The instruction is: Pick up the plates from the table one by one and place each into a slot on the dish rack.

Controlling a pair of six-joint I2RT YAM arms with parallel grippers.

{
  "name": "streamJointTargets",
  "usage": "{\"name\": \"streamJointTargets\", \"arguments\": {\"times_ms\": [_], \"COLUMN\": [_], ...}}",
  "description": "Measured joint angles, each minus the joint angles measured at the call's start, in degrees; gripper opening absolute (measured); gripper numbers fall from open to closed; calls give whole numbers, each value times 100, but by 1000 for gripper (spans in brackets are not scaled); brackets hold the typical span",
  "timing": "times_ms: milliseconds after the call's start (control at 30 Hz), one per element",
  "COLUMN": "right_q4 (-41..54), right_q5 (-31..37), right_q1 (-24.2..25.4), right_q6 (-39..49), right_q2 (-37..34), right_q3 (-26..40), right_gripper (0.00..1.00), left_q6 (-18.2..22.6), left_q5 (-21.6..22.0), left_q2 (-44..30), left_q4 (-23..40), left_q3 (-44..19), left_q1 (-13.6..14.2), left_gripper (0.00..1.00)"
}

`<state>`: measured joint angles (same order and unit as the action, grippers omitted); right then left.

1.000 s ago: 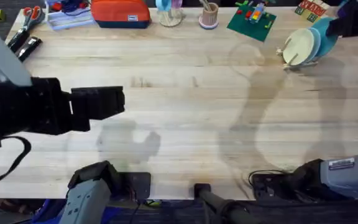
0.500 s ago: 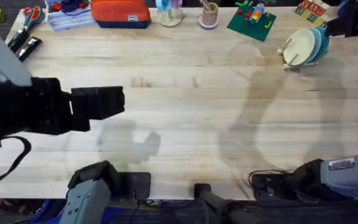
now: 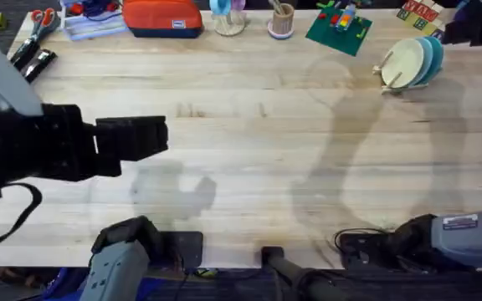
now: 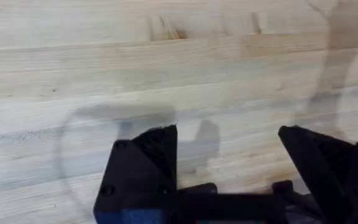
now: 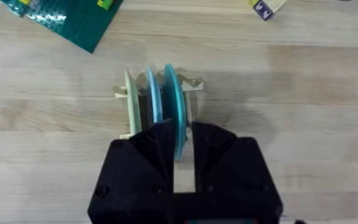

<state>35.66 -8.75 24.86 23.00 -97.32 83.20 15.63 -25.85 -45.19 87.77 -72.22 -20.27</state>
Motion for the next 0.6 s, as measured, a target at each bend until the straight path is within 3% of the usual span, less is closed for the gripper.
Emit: {"name": "streamJointTargets", "arguments": {"times_ms": [367, 600], "right_q4": [287, 449], "right_q5": [-2, -4], "right_q1": [0, -2], "right_q6": [1, 0], "right_q2": [527, 925], "right_q3": [0, 0], "right_gripper": [192, 285], "left_q6": [-2, -2], "left_q5": [0, 0], "left_q2": [0, -2], "left_q4": [7, 9], "left_q3": [2, 0], "left_q1": [0, 0], "left_gripper": [994, 994]}}
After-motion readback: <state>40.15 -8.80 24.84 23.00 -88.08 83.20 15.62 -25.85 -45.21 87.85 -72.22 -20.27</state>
